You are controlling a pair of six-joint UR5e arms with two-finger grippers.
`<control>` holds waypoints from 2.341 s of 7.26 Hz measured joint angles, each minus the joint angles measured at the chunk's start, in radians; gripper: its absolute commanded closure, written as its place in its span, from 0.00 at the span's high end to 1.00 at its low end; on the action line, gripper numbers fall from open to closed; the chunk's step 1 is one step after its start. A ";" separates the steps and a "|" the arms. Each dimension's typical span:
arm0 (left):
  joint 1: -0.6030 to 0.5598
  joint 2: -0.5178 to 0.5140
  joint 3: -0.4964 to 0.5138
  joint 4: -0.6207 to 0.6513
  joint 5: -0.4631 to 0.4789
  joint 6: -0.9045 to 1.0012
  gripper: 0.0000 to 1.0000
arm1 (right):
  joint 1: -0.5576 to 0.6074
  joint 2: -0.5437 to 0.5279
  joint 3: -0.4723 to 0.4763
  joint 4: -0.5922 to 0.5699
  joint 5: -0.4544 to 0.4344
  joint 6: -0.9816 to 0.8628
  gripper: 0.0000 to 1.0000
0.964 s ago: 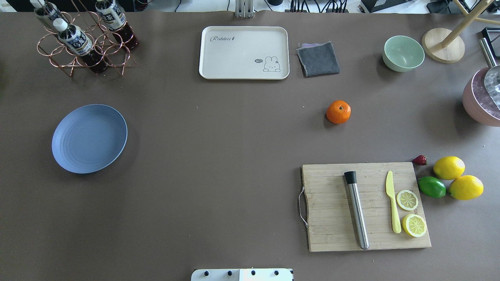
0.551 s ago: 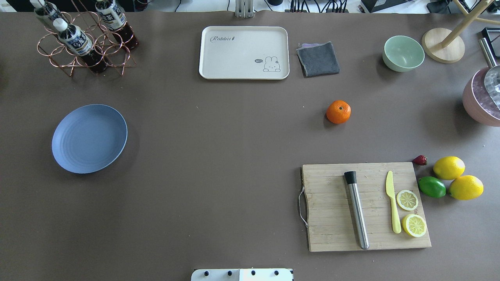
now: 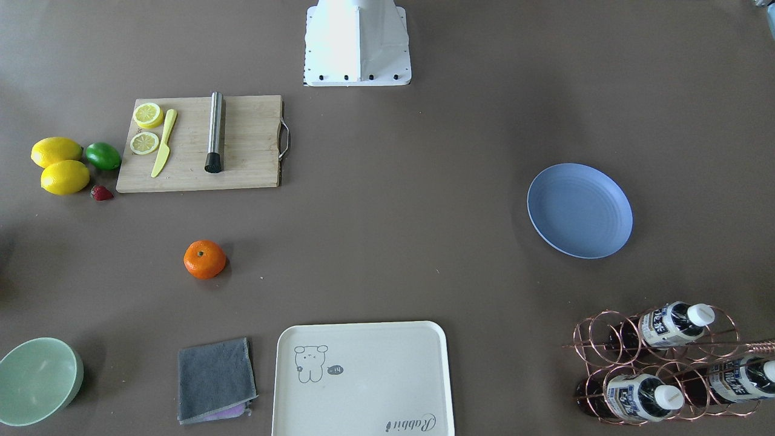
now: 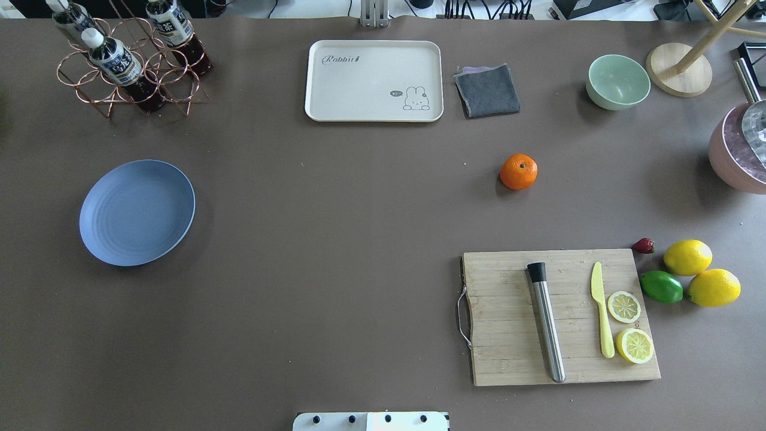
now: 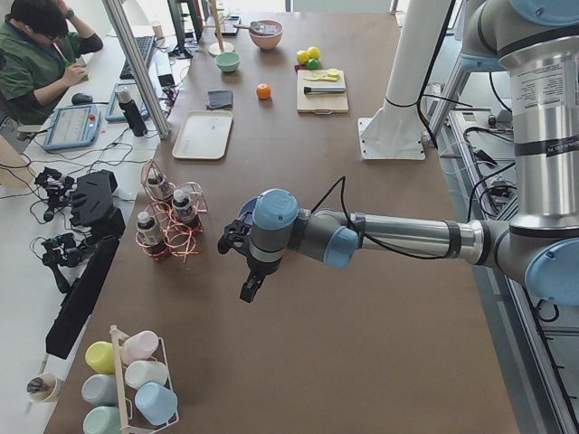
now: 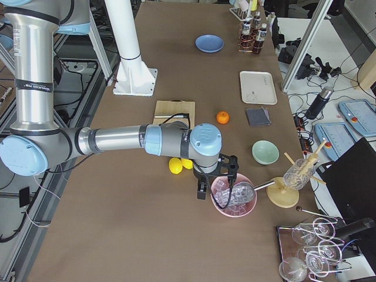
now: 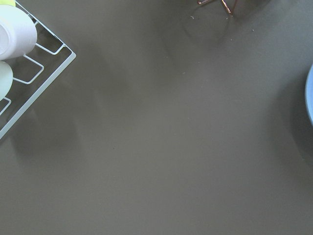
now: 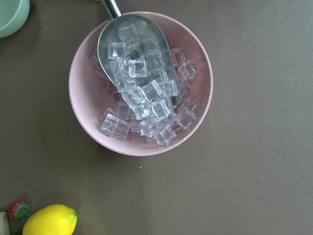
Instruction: Pick orange to plate
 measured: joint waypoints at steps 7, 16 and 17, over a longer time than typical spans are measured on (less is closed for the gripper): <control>-0.011 -0.029 0.057 -0.076 -0.043 0.022 0.98 | 0.000 0.000 0.005 0.000 0.000 -0.001 1.00; 0.412 -0.043 0.251 -0.832 0.054 -0.973 0.98 | 0.000 -0.003 0.006 0.000 -0.001 0.000 1.00; 0.494 -0.049 0.263 -0.887 0.134 -1.061 0.98 | 0.000 -0.003 0.007 0.000 -0.001 0.000 1.00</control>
